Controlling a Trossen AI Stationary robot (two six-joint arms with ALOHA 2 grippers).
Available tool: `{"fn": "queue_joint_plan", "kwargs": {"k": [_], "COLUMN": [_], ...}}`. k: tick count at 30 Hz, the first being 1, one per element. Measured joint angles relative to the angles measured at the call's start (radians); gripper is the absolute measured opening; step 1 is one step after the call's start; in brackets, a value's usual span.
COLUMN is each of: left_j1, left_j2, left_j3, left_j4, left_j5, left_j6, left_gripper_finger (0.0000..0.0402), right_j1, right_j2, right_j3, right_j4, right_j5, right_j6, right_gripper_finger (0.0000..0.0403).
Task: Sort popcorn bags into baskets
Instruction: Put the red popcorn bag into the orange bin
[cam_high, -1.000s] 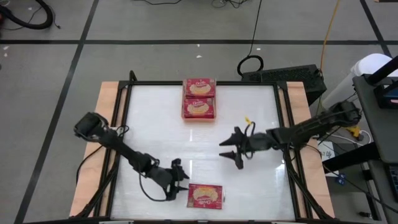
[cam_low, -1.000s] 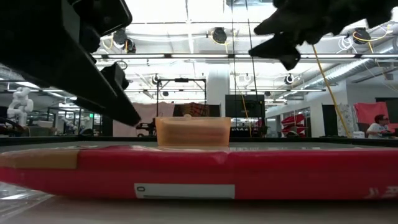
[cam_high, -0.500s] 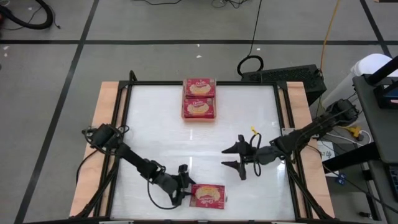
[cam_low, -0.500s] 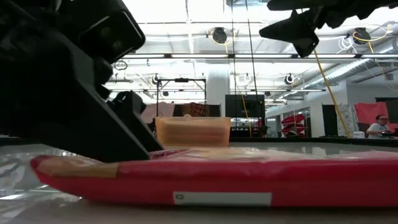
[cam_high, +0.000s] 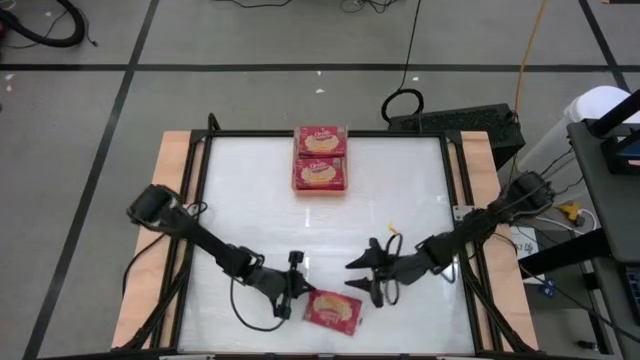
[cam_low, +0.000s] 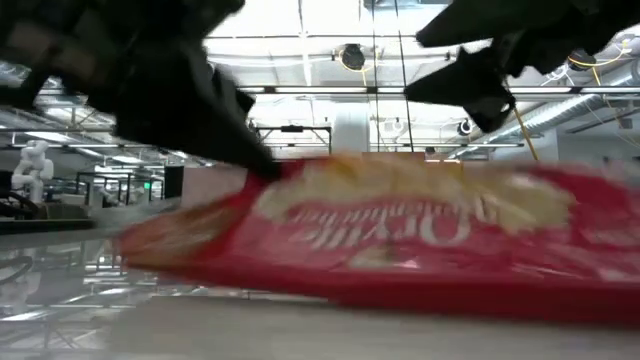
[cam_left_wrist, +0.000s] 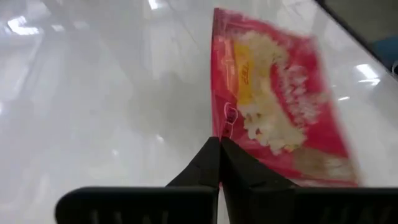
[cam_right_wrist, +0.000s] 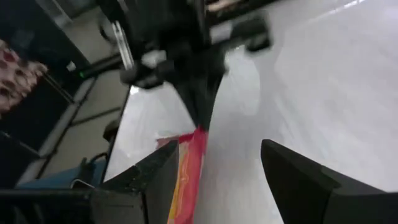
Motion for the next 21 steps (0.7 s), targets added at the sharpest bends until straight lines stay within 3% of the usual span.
{"fn": "queue_joint_plan", "kwargs": {"k": [8, 12, 14, 17, 21], "left_j1": [0.045, 0.062, 0.072, 0.082, 0.101], "left_j2": [-0.147, -0.173, -0.173, -0.178, -0.186], "left_j3": [0.001, 0.001, 0.001, 0.001, 0.001], "left_j4": [-0.084, -0.106, -0.112, -0.116, -0.105], "left_j5": [-0.011, -0.011, -0.011, -0.012, -0.038], "left_j6": [0.180, 0.206, 0.220, 0.244, 0.230], "left_gripper_finger": [0.0003, 0.0003, 0.0003, 0.0002, 0.0008], "right_j1": [-0.077, -0.114, -0.126, -0.138, -0.149], "right_j2": [0.136, 0.171, 0.179, 0.183, 0.182], "right_j3": [0.235, 0.272, 0.272, 0.272, 0.272], "right_j4": [-0.304, -0.329, -0.347, -0.397, -0.400], "right_j5": [-0.162, -0.266, -0.269, -0.264, -0.266], "right_j6": [0.045, 0.046, 0.065, 0.079, 0.057], "right_gripper_finger": [0.0219, 0.0218, 0.0211, 0.0179, 0.0101]}}
